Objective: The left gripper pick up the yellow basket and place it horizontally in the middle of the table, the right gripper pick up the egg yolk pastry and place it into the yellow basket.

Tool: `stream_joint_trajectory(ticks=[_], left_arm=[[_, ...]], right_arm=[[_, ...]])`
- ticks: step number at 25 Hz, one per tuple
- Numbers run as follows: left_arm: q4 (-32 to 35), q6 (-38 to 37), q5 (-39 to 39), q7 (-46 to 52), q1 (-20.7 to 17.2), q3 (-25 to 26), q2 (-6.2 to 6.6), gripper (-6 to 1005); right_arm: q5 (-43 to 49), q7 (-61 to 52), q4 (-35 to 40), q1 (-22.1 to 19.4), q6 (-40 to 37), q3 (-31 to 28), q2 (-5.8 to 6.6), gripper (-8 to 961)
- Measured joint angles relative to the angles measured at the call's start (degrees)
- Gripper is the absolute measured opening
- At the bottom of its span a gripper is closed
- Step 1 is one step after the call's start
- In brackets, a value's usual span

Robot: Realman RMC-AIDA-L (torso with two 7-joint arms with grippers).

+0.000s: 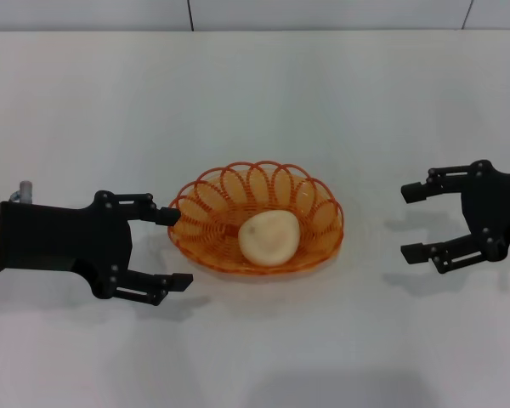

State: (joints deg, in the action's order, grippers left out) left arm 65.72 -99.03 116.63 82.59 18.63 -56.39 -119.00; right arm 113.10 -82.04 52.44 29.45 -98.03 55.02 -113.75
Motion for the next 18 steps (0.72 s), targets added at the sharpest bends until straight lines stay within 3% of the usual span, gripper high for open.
stream_joint_trajectory(ticks=[18], left_arm=[[-0.05,-0.82,-0.01,0.98,0.23,0.05,0.00,852]], right_arm=[[4.09,-1.32,-0.06,0.07,2.05,0.10,0.02,826]])
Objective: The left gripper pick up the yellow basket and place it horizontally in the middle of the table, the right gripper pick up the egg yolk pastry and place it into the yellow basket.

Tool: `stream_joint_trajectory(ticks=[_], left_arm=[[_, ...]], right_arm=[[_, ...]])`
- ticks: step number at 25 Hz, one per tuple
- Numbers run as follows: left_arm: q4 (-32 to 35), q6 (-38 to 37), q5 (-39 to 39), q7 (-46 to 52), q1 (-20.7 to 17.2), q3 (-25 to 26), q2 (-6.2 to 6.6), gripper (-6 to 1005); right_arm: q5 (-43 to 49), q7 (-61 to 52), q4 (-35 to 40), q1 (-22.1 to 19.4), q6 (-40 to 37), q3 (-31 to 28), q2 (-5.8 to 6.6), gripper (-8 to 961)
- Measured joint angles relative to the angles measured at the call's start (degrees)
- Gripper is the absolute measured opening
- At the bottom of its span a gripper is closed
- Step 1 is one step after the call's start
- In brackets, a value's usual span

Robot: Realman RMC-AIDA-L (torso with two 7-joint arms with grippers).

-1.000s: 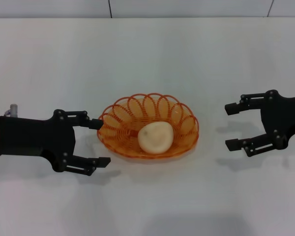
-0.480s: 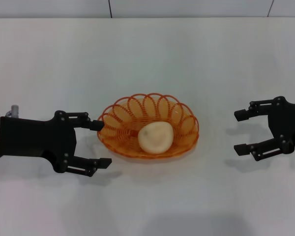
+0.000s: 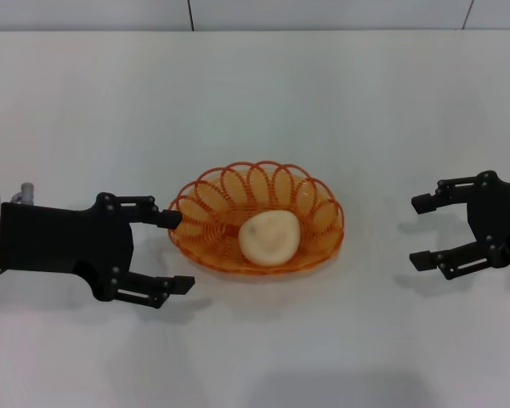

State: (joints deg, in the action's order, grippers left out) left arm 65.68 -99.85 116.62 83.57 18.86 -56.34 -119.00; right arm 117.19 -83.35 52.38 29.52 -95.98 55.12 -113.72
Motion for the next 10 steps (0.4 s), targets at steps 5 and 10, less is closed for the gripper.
stream_joint_trajectory(ticks=[5,10], left_arm=[[0.05,-0.10,0.01,0.01,0.23,0.31,0.00,852],[0.06,-0.26,0.22,0.02,0.44,0.70,0.00,852]], right_arm=[[0.02,0.18,0.00,0.05,-0.03,-0.02,0.00,826],[-0.02,0.30,0.00,-0.02,-0.10,-0.02,-0.12,826]])
